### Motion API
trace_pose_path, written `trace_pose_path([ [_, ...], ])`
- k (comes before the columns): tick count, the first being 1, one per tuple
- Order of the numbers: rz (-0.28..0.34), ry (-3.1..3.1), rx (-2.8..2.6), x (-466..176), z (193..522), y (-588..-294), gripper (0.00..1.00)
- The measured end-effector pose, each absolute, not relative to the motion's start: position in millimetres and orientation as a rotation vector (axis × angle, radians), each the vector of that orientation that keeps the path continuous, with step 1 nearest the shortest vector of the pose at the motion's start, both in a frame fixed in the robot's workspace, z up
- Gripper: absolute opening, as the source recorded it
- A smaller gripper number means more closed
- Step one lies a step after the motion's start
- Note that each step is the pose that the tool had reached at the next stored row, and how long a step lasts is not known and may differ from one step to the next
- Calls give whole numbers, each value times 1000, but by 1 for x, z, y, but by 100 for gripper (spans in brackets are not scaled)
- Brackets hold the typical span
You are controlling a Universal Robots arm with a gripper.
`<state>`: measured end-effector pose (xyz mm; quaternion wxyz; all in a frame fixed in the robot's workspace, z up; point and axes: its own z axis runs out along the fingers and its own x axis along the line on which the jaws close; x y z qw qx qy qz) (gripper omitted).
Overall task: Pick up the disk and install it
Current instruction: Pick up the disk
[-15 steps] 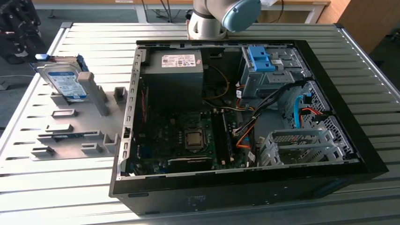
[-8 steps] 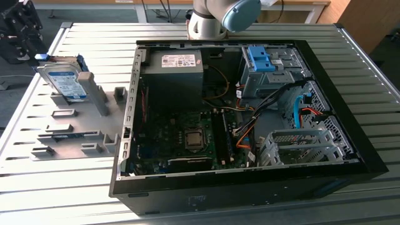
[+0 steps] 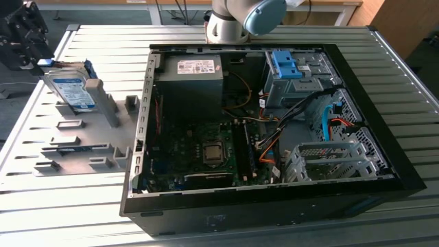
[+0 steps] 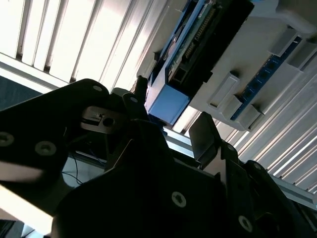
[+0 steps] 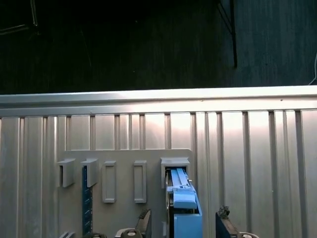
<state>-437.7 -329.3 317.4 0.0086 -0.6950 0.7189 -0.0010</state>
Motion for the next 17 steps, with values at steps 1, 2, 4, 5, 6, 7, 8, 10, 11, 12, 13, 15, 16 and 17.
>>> trace_pose_path([
  [1,-3,2233,-2186,-438,316,-329,61],
  [2,-3,2221,-2198,-438,314,-329,61],
  [4,-3,2216,-2203,-438,310,-329,61],
  [5,-2,2216,-2203,-438,308,-329,61],
  [6,-2,2216,-2203,-438,307,-329,61],
  [7,-2,2216,-2203,-438,305,-329,60],
  [8,-3,2216,-2203,-438,303,-329,60],
  [10,-2,2216,-2203,-438,300,-329,53],
  [11,-3,2216,-2203,-438,299,-329,53],
  [12,-2,2216,-2203,-438,299,-329,52],
  [13,-2,2216,-2203,-438,299,-329,52],
  [15,-2,2216,-2203,-438,299,-329,45],
  [16,-3,2216,-2203,-438,299,-329,45],
  [17,-2,2216,-2203,-438,299,-329,45],
])
